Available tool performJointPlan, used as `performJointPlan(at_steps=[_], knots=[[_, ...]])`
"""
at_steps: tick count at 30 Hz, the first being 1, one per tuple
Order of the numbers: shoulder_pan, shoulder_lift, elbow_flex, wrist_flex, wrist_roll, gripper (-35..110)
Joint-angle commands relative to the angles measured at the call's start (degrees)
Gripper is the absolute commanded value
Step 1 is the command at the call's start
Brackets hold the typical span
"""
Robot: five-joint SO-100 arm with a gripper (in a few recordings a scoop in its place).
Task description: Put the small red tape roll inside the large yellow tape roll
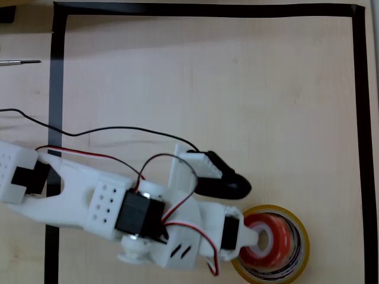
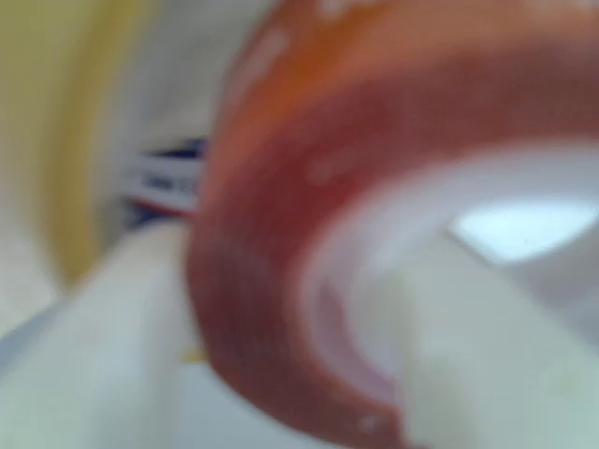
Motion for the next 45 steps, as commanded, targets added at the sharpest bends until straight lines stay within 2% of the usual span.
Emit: performJointPlan(at_steps=[1, 13, 18, 22, 30, 41, 45], knots=[[2.3, 3.8, -9.1, -1.0, -1.0, 0], [3.3, 2.7, -9.1, -0.3, -1.0, 16], [2.8, 2.0, -11.3, 0.7, -1.0, 16], [1.3, 3.7, -14.9, 7.8, -1.0, 16], [-2.5, 21.6, -14.9, 28.1, -0.9, 14], [-7.7, 62.9, 34.2, 26.9, 2.4, 13], [-9.7, 91.6, 75.1, 9.4, 2.5, 13]])
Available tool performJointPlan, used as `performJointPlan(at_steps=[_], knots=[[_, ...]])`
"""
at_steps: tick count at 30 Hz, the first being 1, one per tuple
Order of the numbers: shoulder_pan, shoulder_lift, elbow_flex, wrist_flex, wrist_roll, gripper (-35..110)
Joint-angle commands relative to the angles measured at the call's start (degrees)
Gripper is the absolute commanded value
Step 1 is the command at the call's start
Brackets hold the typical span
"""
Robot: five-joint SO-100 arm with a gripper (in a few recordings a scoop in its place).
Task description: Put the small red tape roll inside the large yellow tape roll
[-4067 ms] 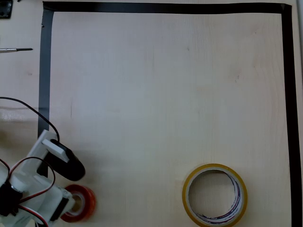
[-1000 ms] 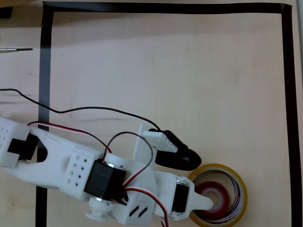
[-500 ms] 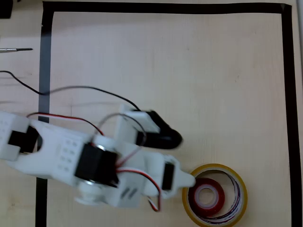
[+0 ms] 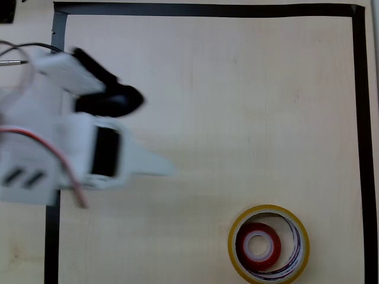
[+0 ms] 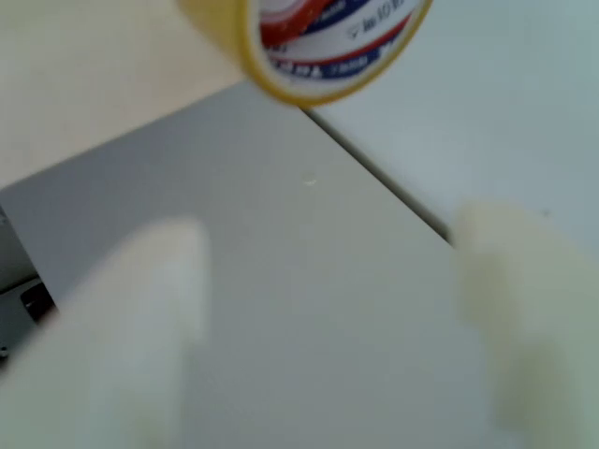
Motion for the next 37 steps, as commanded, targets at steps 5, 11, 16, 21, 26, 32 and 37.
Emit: performJointPlan(at_steps=[5, 11, 16, 21, 26, 32, 37], knots=[[-0.7, 54.6, 61.8, -19.3, 2.4, 14], [-1.1, 81.0, 88.5, -25.6, 3.1, 16], [-2.7, 91.0, 101.6, -25.9, 3.1, 17], [-4.7, 100.0, 112.9, -26.2, 2.8, 13], [-5.0, 105.3, 122.1, -25.8, 3.2, 0], [-7.0, 105.3, 130.0, -26.9, 3.3, 0], [-7.1, 105.3, 130.0, -26.8, 3.3, 0]])
